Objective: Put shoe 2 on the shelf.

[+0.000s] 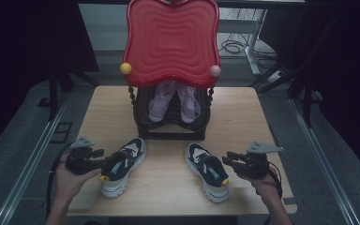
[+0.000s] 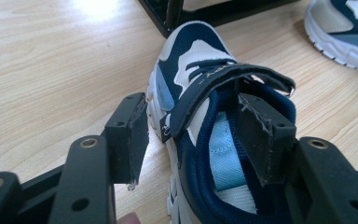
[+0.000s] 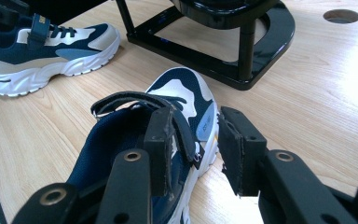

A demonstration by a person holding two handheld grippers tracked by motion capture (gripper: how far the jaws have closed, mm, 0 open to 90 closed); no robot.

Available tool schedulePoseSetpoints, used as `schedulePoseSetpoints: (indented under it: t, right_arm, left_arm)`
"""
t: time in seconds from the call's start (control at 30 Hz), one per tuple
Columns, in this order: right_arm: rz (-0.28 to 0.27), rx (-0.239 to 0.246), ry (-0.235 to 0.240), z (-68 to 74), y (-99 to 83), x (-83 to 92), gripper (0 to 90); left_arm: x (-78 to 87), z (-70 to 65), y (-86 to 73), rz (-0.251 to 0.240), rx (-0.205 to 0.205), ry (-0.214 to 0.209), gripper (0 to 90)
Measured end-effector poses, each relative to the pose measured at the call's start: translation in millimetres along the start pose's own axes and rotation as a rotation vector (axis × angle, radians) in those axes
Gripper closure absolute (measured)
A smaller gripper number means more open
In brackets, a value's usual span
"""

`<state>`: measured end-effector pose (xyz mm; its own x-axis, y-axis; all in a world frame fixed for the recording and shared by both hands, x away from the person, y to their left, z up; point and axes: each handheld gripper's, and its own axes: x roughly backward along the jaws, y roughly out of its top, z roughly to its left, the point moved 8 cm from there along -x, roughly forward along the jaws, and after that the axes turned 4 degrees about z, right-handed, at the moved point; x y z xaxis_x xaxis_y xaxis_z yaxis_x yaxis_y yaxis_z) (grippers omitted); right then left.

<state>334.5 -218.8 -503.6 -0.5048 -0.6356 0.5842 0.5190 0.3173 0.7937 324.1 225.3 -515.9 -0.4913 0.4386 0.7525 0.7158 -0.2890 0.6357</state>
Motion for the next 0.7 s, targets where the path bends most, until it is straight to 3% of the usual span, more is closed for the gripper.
schedulePoseSetpoints:
  t: [0.47, 0.7]
  right_arm:
    - [0.028, 0.019, 0.043, 7.1, 7.9, -13.8, 64.8]
    - [0.097, 0.037, 0.062, 12.9, 3.1, -25.4, 64.1]
  left_arm:
    - [-15.6, -0.4, 0.1, 0.055, -0.022, -0.011, 46.3]
    - [-19.8, 1.3, -2.9, 0.074, -0.025, -0.012, 49.7]
